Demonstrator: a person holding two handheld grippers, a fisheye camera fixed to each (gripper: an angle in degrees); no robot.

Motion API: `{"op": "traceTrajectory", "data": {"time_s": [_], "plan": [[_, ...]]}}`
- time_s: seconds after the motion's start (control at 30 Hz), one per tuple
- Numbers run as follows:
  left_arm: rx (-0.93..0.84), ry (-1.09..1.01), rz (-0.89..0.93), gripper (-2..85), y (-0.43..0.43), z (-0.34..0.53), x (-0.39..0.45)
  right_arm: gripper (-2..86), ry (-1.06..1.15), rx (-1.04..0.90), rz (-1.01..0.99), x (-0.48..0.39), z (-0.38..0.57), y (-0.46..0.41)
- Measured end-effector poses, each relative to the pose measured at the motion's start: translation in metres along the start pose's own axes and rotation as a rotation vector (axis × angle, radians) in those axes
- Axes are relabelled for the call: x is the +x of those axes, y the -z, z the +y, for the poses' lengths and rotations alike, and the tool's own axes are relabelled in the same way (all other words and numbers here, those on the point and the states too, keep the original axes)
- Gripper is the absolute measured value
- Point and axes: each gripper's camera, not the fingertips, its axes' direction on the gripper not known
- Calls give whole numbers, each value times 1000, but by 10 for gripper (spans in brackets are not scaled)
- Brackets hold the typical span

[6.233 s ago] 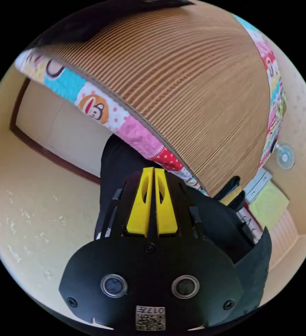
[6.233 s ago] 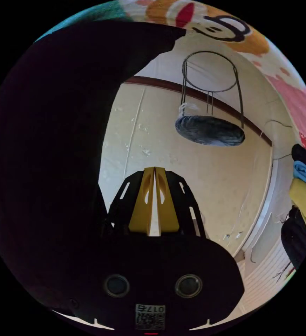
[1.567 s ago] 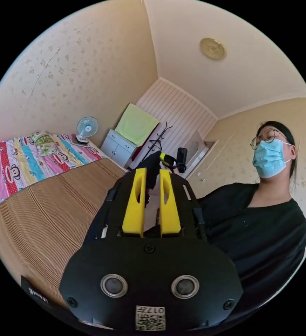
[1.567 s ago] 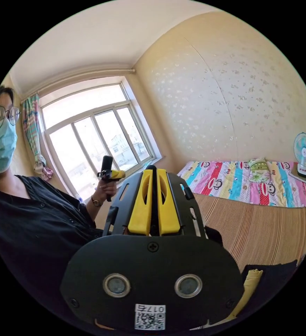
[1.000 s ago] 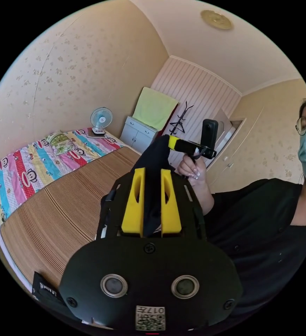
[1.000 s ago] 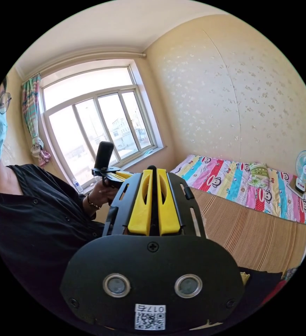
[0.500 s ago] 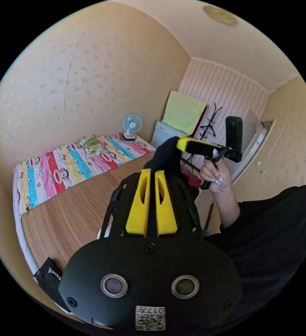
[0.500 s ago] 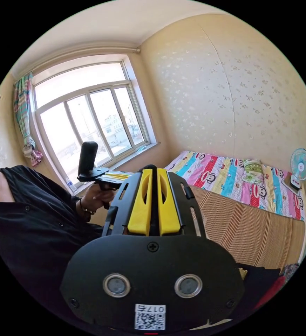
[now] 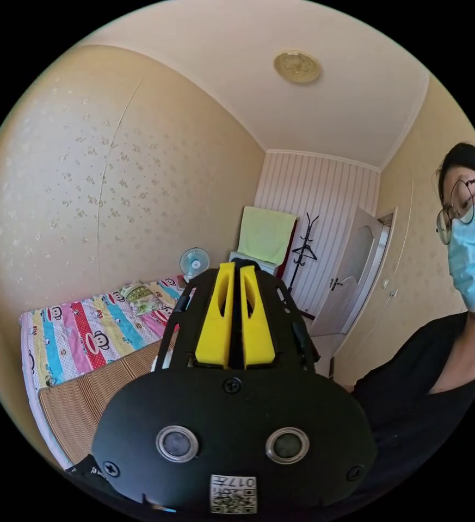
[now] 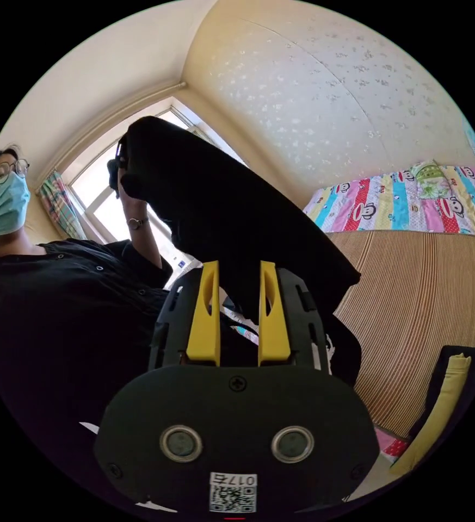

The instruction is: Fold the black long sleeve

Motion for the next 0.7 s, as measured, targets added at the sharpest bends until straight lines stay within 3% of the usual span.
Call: {"op": "traceTrajectory", "data": {"time_s": [0.17,0.27,0.33,0.4,0.53,0.7], "plan": [[21,-27,-23,-8,16,-33,19,135,71,-15,-144,-7,-11,-31],[52,-6,-67,-8,31,-47,18,104,126,-115,-210,-16,-30,-51],[67,18,-77,-8,43,-54,11,56,145,-248,-109,-24,-48,-66],[74,36,-96,-8,63,-63,-1,45,160,-239,24,-28,-61,-55],[58,47,-187,-8,103,-74,-22,36,95,-16,232,-10,-99,35],[-92,35,-112,-6,142,-78,-59,30,96,371,220,-23,-119,158]]}}
